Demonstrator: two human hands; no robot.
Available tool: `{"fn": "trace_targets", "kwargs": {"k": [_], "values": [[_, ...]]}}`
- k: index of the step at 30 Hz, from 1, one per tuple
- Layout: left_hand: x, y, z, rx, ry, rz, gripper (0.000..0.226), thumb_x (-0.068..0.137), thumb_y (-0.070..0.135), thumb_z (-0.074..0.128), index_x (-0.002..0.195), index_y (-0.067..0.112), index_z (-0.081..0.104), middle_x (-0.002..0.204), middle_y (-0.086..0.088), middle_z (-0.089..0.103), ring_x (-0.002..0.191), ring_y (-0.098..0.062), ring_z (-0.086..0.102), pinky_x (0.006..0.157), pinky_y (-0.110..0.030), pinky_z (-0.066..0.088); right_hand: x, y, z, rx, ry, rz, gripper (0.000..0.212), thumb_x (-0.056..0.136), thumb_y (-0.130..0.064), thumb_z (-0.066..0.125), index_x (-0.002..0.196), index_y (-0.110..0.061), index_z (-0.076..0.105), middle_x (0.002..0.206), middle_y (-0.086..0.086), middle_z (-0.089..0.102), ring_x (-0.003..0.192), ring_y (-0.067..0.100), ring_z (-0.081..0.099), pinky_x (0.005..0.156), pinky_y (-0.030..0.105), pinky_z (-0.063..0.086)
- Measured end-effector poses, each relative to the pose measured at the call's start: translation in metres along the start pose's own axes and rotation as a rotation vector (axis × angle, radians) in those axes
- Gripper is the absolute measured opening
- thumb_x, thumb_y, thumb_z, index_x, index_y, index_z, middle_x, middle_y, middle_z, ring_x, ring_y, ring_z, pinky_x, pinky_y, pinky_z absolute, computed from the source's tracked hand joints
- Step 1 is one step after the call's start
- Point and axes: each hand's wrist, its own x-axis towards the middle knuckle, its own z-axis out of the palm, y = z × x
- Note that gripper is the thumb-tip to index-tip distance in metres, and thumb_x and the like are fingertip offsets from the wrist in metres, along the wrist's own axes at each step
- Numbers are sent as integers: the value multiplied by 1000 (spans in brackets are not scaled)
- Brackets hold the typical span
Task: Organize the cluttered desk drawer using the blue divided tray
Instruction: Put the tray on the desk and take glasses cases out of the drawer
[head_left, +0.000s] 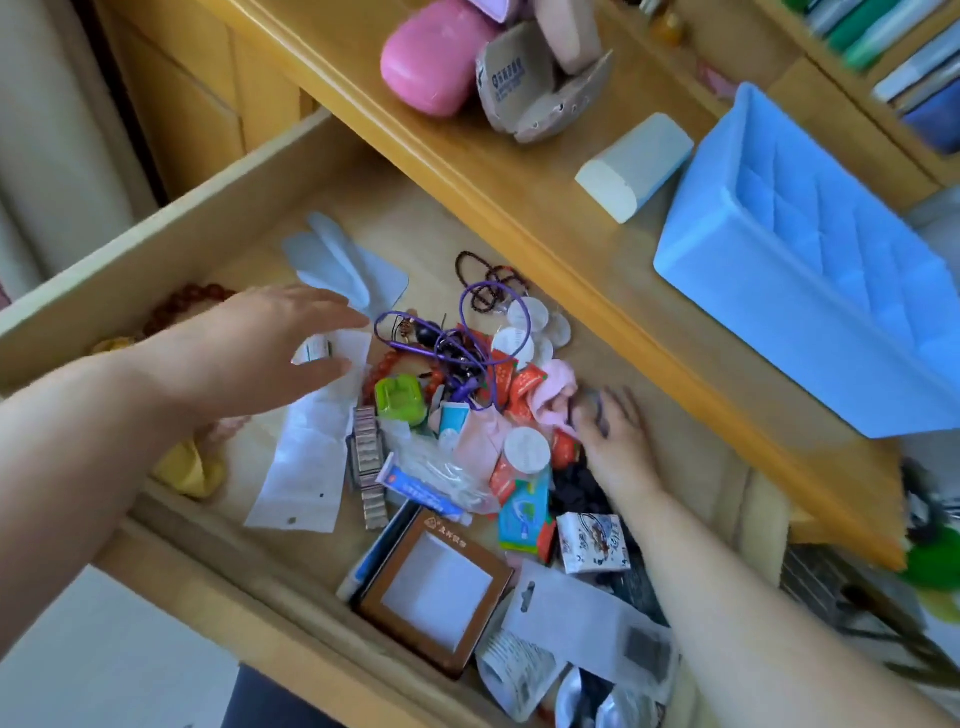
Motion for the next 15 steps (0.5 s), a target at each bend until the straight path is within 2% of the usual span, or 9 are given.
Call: {"fn": "trace_targets", "kwargs": {"k": [2, 4, 6, 7, 9, 10, 12, 13, 15], "values": [[-2, -11, -4, -21, 23, -37, 42, 87, 20, 62, 128, 24, 57, 133, 1, 57, 120, -24, 53, 100, -38, 40, -4, -19, 4, -26, 97, -109, 38, 91, -25, 55, 128, -14, 56, 137, 8, 52, 127, 24, 46, 101, 27, 36], [-2, -17, -4, -54, 59, -76, 43, 87, 12, 59, 128, 23, 57, 128, 1, 60, 106, -23, 56, 87, -32, 40, 7, -40, 2, -8, 220, -127, 37, 91, -28, 54, 126, -17, 56, 131, 8, 57, 121, 27, 51, 100, 37, 42], [-1, -22, -2, -66, 75, -112, 44, 86, 7, 56, 127, 22, 57, 122, 0, 61, 89, -20, 52, 77, -28, 34, 26, -67, 3, 60, 135, -148, 47, 93, -37, 50, 136, -18, 46, 140, 7, 49, 129, 26, 45, 106, 41, 38], [0, -25, -2, -58, 69, -144, 46, 86, 6, 54, 128, 22, 56, 123, -1, 60, 91, -20, 52, 78, -28, 35, 36, -81, 6, 108, 41, -159, 52, 94, -41, 49, 141, -20, 41, 145, 6, 44, 133, 24, 41, 110, 40, 34], [-1, -35, 0, -16, 53, -217, 49, 85, 5, 51, 131, 22, 54, 130, -3, 56, 112, -26, 52, 91, -34, 41, 50, -105, 18, 96, -97, -204, 57, 93, -40, 51, 145, -23, 35, 152, 3, 34, 138, 21, 32, 114, 33, 25], [-1, -40, 1, 10, 49, -254, 50, 85, 5, 50, 132, 22, 53, 133, -4, 54, 121, -27, 49, 98, -37, 40, 54, -112, 24, 12, -122, -248, 58, 93, -39, 53, 145, -24, 33, 154, 2, 29, 141, 21, 26, 114, 30, 21], [-2, -47, 2, 52, 33, -319, 52, 84, 7, 47, 133, 23, 51, 133, -5, 54, 125, -28, 45, 102, -40, 39, 55, -116, 32, -174, -134, -340, 58, 93, -39, 53, 145, -24, 34, 157, 3, 21, 144, 22, 16, 115, 31, 12], [-2, -49, 2, 63, 21, -336, 52, 84, 8, 47, 133, 24, 50, 132, -4, 54, 125, -28, 45, 102, -41, 39, 51, -113, 35, -218, -151, -368, 56, 92, -41, 52, 144, -25, 37, 157, 3, 21, 145, 22, 15, 116, 31, 12], [-3, -51, 3, 72, 7, -337, 52, 84, 10, 46, 133, 26, 49, 132, -3, 54, 126, -27, 44, 103, -42, 39, 33, -105, 38, -172, -152, -378, 51, 88, -52, 50, 132, -26, 53, 152, 5, 33, 141, 21, 26, 114, 31, 20]]}}
